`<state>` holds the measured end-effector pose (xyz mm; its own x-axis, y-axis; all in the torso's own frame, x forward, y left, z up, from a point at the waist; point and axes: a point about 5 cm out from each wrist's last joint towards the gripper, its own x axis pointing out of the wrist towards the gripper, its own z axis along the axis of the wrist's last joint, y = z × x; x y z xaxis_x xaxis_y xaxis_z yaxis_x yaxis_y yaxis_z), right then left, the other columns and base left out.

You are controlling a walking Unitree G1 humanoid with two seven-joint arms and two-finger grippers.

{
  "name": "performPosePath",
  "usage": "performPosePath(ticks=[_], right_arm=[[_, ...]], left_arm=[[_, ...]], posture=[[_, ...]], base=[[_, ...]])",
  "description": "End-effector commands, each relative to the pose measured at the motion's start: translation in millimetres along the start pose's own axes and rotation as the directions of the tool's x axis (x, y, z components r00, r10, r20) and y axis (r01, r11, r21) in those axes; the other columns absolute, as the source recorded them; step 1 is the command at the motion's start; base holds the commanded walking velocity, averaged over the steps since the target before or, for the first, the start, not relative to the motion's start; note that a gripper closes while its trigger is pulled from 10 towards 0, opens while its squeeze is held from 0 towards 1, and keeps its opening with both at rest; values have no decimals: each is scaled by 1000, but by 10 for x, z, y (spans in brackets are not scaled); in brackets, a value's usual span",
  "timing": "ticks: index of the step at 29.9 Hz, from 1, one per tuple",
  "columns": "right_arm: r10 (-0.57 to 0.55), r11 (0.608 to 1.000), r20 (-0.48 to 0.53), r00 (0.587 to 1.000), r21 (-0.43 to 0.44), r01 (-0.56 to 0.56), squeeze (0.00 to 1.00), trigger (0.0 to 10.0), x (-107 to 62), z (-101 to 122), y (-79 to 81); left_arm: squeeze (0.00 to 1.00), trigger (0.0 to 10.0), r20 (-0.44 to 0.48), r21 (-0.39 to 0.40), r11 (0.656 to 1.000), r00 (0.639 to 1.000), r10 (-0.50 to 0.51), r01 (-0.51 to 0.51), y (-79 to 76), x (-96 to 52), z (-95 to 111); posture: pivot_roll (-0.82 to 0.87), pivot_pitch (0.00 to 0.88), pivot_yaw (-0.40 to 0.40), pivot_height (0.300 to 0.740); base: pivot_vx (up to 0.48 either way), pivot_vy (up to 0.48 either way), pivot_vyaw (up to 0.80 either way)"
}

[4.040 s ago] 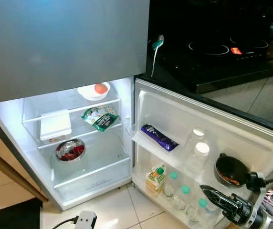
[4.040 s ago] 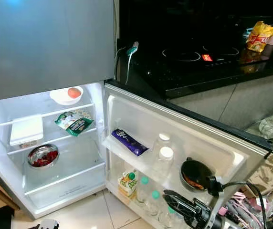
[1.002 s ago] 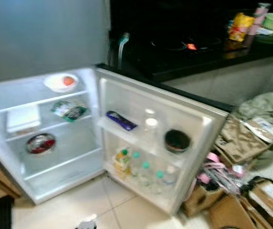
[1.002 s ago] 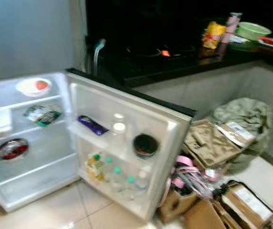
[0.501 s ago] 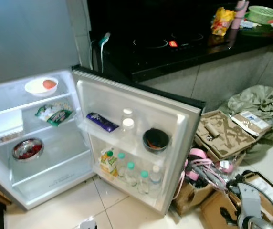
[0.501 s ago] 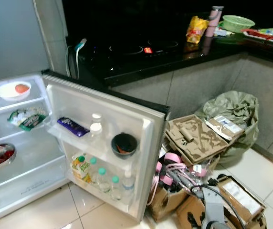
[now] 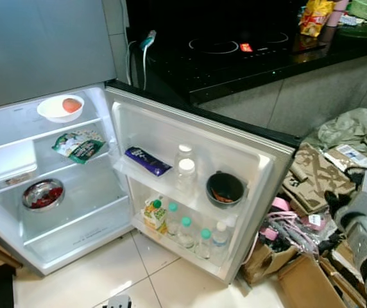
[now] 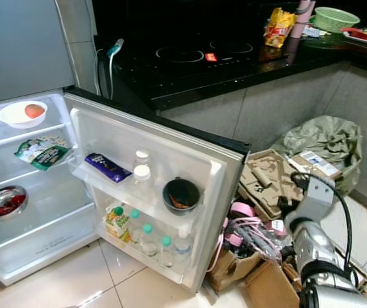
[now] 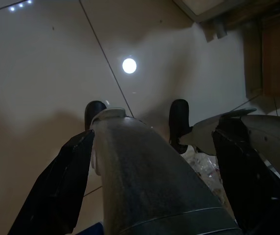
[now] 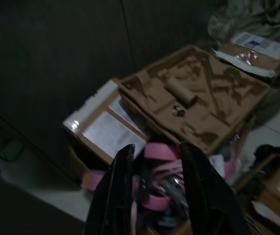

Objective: Restocking fridge

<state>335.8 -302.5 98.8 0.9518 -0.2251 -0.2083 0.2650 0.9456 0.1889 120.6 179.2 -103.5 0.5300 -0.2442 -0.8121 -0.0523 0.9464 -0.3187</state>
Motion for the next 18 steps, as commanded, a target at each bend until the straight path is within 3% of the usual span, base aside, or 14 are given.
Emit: performPosePath(ticks=[1, 2, 5, 8, 11, 14, 15, 17, 18], right_arm=[[29, 999, 22, 999, 29, -30, 0, 10000, 28, 55, 65], [99, 995, 33, 995, 4, -100, 0, 10000, 64, 102, 204], [147, 989, 37, 988, -15, -146, 0, 10000, 84, 129, 296], [276, 961, 61, 959, -14, -276, 0, 10000, 116, 191, 527], [331, 943, 61, 942, -13, -331, 0, 10000, 117, 193, 607], [514, 857, 27, 857, -68, -511, 0, 10000, 84, 143, 856], [514, 857, 27, 857, -68, -511, 0, 10000, 84, 143, 856], [617, 785, -1, 787, -76, -615, 0, 10000, 44, 81, 998], [617, 785, -1, 787, -76, -615, 0, 10000, 44, 81, 998]], left_arm=[[0, 10000, -47, -13, 1000, 999, 7, -7, 14, -33, -134], [0, 10000, -48, -13, 1000, 999, 8, -9, 16, -34, -136], [0, 10000, -48, -13, 1000, 999, 10, -10, 17, -35, -138], [0, 10000, -47, -14, 1000, 999, 11, -12, 21, -39, -143], [0, 10000, -48, -15, 1000, 999, 11, -11, 22, -40, -147], [0, 10000, -53, -14, 1000, 999, 10, -11, 28, -49, -167], [0, 10000, -53, -14, 1000, 999, 10, -11, 28, -49, -167], [0, 10000, -55, -15, 1000, 998, 10, -10, 27, -52, -178], [0, 10000, -55, -15, 1000, 998, 10, -10, 27, -52, -178]], posture=[[-66, 0, -27, 740], [-66, 0, -27, 740], [-66, 0, -27, 740], [-61, 0, -28, 740], [-61, 0, -28, 740], [-63, 0, -28, 740], [-63, 0, -28, 740], [-63, 0, -28, 740], [-63, 0, -28, 740]], base=[[0, 0, 0], [0, 0, 0], [0, 0, 0], [0, 0, 0], [0, 0, 0], [0, 0, 0], [0, 0, 0], [0, 0, 0], [0, 0, 0]])
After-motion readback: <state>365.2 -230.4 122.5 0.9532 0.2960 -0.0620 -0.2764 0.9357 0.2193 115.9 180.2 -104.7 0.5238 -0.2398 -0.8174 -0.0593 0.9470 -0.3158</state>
